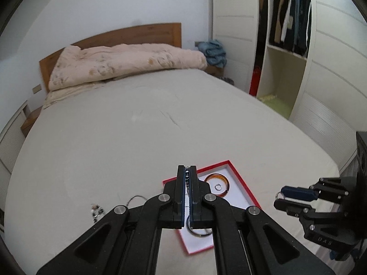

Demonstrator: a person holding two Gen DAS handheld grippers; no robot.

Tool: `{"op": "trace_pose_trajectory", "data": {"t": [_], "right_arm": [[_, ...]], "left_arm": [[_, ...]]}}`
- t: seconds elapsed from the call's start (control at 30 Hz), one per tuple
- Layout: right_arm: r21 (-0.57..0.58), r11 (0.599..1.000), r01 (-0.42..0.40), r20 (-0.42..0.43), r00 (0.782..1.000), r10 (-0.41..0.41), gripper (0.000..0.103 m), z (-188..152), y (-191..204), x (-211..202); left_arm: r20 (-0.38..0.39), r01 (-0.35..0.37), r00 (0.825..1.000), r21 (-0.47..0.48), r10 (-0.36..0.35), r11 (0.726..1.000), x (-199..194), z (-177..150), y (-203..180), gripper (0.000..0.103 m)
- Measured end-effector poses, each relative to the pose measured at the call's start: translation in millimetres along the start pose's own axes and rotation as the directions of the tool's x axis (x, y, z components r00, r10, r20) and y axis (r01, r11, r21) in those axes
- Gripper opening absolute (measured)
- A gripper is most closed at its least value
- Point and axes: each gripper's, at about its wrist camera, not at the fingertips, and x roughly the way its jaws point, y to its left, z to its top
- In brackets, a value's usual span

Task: Organize jewelry
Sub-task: 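Carry the necklace and small ring over the red box, then open the left gripper to drop the necklace while the right releases the ring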

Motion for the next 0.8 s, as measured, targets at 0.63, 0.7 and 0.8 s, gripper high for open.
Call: {"op": "trace_pose_trajectory", "data": {"t": [0.63,0.7,0.8], "right_arm": [[0.086,0.995,-0.058,-0.265,0.961,0.079,0.019,-39,-45,173],[0.082,0.995,-0.054,-0.277,0.958,0.075,0.019,-44,-44,180],[0.087,0.995,-0.044,-0.293,0.954,0.068,0.02,-48,-47,187]], "left_arm": [[-0.281,0.05,0.958,-0.041,-0.059,0.998,178,-54,7,0.002],[-0.311,0.049,0.948,-0.055,-0.064,0.997,189,-66,9,0.002],[-0.345,0.054,0.935,-0.08,-0.078,0.995,197,-80,12,0.002]]}}
